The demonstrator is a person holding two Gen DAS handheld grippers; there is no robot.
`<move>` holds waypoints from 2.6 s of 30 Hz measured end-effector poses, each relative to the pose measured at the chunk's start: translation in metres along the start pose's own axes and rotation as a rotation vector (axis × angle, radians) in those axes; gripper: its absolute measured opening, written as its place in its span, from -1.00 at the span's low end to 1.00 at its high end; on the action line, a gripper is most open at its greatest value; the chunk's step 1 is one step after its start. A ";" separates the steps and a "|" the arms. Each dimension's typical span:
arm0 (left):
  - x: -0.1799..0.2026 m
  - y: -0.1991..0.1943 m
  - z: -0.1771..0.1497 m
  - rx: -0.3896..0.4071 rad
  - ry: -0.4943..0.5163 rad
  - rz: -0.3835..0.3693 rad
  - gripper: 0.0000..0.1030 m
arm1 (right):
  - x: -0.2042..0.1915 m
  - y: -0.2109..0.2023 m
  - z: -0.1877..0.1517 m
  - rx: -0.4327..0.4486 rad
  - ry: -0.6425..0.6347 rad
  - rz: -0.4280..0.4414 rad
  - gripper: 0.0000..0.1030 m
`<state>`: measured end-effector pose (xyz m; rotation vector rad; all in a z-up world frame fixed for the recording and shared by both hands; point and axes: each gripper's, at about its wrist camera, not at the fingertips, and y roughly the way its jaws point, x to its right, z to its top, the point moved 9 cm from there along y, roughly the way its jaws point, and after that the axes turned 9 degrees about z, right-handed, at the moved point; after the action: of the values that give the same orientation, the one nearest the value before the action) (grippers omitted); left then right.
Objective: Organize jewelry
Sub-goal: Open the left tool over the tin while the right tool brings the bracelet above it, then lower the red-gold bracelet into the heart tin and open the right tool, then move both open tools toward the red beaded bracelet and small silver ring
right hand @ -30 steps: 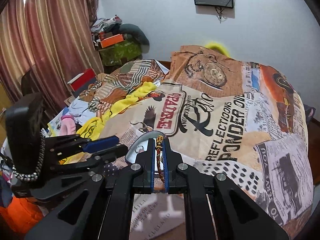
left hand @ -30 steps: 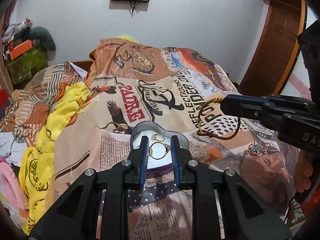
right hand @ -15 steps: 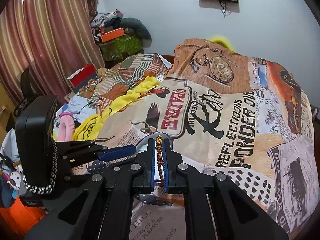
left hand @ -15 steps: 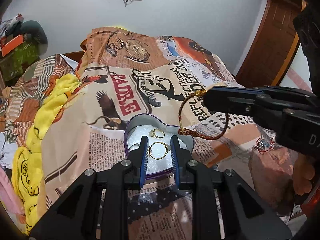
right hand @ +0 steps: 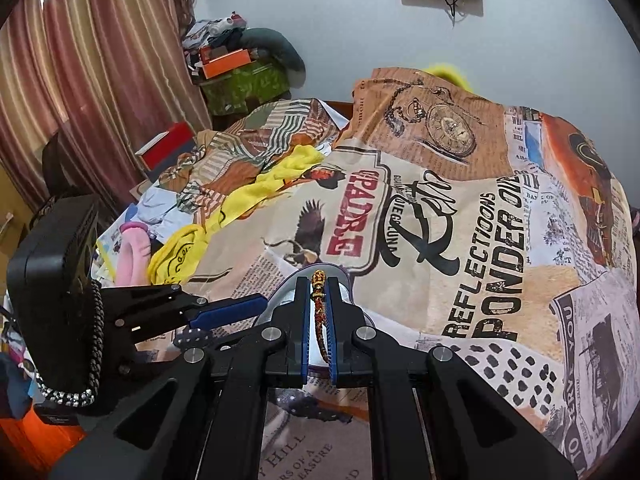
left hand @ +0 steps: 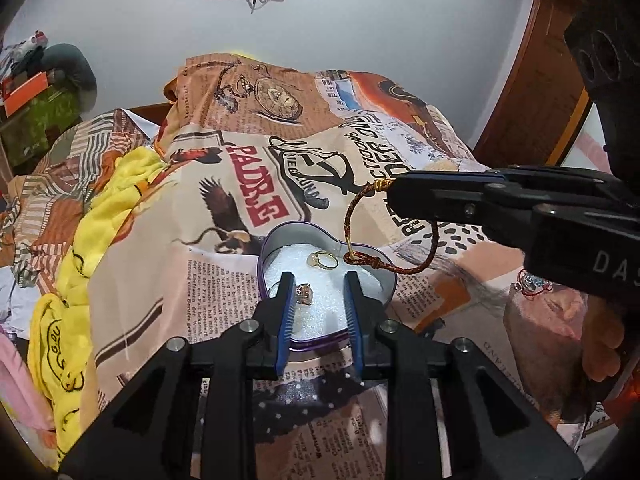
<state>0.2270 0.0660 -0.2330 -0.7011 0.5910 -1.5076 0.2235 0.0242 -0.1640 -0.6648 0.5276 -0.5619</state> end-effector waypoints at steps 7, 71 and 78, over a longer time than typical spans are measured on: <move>-0.017 -0.009 0.000 0.018 -0.047 0.042 -0.46 | -0.003 0.004 -0.001 -0.015 0.009 0.028 -0.88; 0.102 -0.050 0.016 0.057 0.099 0.016 -0.03 | 0.093 -0.157 -0.071 0.095 0.099 -0.341 -0.46; 0.133 -0.033 0.002 0.003 0.169 -0.008 -0.03 | 0.112 -0.163 -0.100 0.068 0.156 -0.347 -0.45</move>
<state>0.2056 -0.0646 -0.1970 -0.5776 0.7138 -1.5850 0.1934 -0.1946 -0.1482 -0.6546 0.5396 -0.9599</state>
